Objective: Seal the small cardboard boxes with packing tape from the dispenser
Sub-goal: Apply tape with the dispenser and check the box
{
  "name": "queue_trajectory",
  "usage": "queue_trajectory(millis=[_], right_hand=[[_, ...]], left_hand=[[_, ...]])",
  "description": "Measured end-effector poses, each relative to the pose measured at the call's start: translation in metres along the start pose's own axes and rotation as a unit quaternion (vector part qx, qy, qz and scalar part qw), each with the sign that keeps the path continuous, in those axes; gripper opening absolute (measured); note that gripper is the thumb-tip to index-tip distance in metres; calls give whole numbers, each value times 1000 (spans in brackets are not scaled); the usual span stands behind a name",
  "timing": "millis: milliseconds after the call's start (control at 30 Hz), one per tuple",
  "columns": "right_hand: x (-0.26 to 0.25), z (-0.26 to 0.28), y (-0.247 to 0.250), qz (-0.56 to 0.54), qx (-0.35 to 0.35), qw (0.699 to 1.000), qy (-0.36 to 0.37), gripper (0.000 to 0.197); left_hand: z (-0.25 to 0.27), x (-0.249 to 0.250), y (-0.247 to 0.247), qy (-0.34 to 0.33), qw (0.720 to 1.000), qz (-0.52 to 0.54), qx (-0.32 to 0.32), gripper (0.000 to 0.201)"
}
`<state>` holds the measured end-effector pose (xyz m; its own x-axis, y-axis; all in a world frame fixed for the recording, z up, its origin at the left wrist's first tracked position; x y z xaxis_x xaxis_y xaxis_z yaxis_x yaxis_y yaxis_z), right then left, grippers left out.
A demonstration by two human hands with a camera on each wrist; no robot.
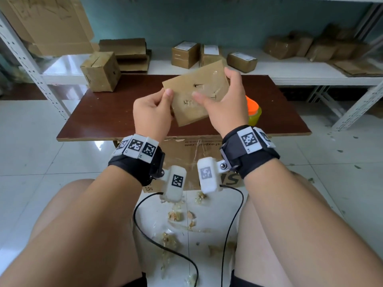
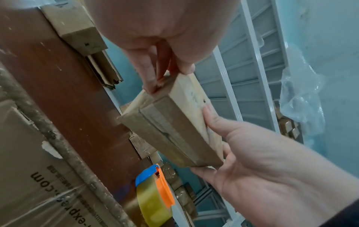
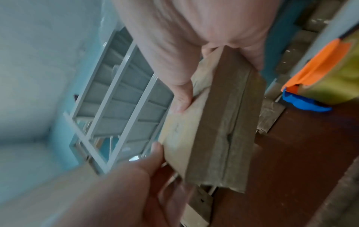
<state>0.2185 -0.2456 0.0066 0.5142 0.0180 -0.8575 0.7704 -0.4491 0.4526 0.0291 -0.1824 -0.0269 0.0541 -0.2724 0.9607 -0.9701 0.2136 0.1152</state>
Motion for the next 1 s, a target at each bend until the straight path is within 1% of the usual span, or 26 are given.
queue_trajectory(millis=[33, 67, 100, 133, 200, 267, 333, 367, 433, 500, 533, 567, 600, 633, 700, 733, 800, 833, 933, 1000], right_hand=[[1, -3, 3, -10, -8, 1000, 6, 77], [1, -6, 7, -14, -17, 1000, 12, 68], [4, -9, 9, -14, -25, 1000, 10, 62], [6, -10, 12, -17, -28, 999, 1, 59], [11, -10, 15, -23, -33, 999, -29, 59], [12, -7, 14, -22, -39, 998, -41, 69], [13, -6, 13, -7, -36, 999, -35, 75], [14, -7, 13, -7, -32, 999, -31, 73], [15, -9, 15, -21, -19, 999, -35, 61], [15, -12, 18, -40, -1, 999, -37, 47], [14, -12, 19, -45, 3, 998, -36, 44], [13, -13, 17, -46, 2, 998, -37, 48], [12, -12, 12, -48, -11, 998, -37, 57], [12, -12, 7, -44, -33, 998, -31, 72], [12, -11, -5, -1, -73, 997, -24, 104], [14, -12, -10, 15, -87, 996, -30, 112], [20, -16, -17, 4, -105, 993, -46, 111], [24, -19, -21, -13, -105, 993, -54, 109], [31, -26, -29, -55, -97, 991, -69, 105], [26, -25, -32, -66, -81, 992, -71, 107]], left_hand=[[0, 0, 1, 0, 1000, 13, 2, 28], [1, 1, 1, 1, 999, 32, 0, 26], [2, 1, 1, 5, 999, 51, -7, 22], [1, 1, 1, 9, 998, 61, -17, 24], [-1, 0, 1, 8, 998, 44, -43, 38], [-2, 0, 0, -5, 997, -17, -76, 49], [-1, 1, -2, -13, 994, -48, -100, 50], [-2, 1, -1, -15, 994, -26, -102, 48], [-2, 4, 3, -12, 995, 38, -87, 47], [-4, 9, 12, -21, 998, 45, -32, 43], [-5, 11, 15, -26, 999, 38, 0, 36], [-5, 13, 17, -29, 999, 36, 23, 29], [-5, 13, 18, -30, 998, 34, 35, 25], [-6, 13, 17, -25, 999, 30, 38, 24], [-8, 6, 16, -7, 999, 10, 38, 27], [-10, 3, 17, 2, 999, -6, 45, 32], [-12, -3, 19, 18, 998, -19, 65, 41], [-13, -5, 19, 21, 997, -12, 68, 40], [-15, -2, 18, 22, 998, -6, 61, 22], [-14, 1, 15, 9, 999, -14, 50, 21]])
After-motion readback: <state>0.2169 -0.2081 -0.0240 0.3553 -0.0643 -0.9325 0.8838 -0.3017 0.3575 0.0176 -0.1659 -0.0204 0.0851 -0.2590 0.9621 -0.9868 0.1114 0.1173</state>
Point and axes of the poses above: each hand's wrist, its own z-axis away from the middle knuckle, its own y-axis out of the back of the hand, x = y × z, the point moved 5 cm from there along -z, towards the middle knuckle, and after that the axes turned 13 degrees about -x, right-handed, at the moved point
